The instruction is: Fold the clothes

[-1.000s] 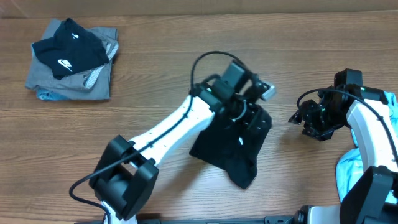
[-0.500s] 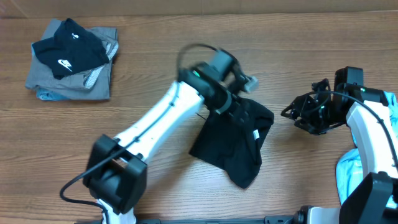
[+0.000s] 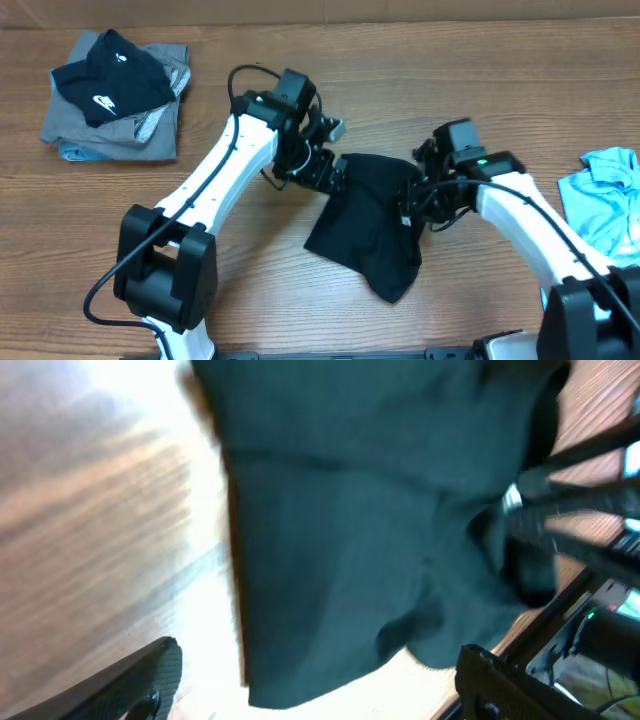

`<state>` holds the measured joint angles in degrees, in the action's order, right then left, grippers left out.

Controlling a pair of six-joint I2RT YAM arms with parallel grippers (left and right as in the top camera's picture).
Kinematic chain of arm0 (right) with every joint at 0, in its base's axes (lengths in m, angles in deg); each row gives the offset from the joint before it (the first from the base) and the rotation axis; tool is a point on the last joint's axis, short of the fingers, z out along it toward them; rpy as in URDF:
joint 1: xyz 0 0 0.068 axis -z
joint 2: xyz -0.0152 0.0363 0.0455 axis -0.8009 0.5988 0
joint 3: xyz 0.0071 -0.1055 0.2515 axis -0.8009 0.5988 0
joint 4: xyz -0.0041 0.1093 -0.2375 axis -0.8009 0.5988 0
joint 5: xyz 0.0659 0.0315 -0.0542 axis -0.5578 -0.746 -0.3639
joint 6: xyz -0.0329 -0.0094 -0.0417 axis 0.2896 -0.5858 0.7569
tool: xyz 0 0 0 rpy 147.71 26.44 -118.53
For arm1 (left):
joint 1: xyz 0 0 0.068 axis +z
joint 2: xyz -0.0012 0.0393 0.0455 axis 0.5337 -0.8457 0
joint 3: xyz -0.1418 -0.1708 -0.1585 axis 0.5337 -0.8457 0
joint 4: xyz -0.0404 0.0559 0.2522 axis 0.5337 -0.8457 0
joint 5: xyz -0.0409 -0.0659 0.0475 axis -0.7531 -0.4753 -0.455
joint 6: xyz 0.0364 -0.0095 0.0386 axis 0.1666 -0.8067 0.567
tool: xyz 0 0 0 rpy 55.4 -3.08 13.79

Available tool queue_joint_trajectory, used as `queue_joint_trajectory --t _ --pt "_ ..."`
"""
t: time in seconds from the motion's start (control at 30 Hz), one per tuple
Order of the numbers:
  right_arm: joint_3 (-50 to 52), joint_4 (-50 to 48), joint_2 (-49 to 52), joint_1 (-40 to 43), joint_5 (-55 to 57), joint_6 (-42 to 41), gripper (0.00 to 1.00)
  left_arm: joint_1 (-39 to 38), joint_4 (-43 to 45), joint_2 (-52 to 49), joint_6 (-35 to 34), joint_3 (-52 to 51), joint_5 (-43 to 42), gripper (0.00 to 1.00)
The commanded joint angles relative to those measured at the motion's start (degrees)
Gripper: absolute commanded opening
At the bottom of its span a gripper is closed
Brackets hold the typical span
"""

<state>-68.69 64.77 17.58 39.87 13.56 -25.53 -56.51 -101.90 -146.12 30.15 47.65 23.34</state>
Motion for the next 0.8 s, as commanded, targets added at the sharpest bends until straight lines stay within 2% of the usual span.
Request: queue_joint_trajectory --t 0.0,0.07,0.2,0.37,0.63,0.77 --pt "2.6 -1.4 1.5 -0.2 7.8 -8.1 0.22 0.1 1.4 0.8 3.0 -2.8 0.5 0.91" --pt "3.3 -1.6 1.9 0.4 10.6 -11.0 0.18 0.1 2.9 0.8 3.6 -4.5 0.6 0.92" --pt "3.4 -1.5 1.9 0.7 10.6 -11.7 0.11 0.1 8.2 0.7 3.5 -8.5 2.0 0.93" --pt "3.5 -0.3 1.9 0.7 12.1 -15.6 0.10 -0.2 16.2 0.7 2.6 -13.1 0.4 0.93" --pt "3.5 -0.7 1.9 0.7 12.0 -14.7 0.10 -3.2 23.3 -1.5 2.0 -15.6 -2.0 0.96" --pt "3.5 -0.7 1.9 0.7 12.0 -14.7 0.10 -4.9 26.1 -6.0 1.0 -15.5 -8.0 0.98"
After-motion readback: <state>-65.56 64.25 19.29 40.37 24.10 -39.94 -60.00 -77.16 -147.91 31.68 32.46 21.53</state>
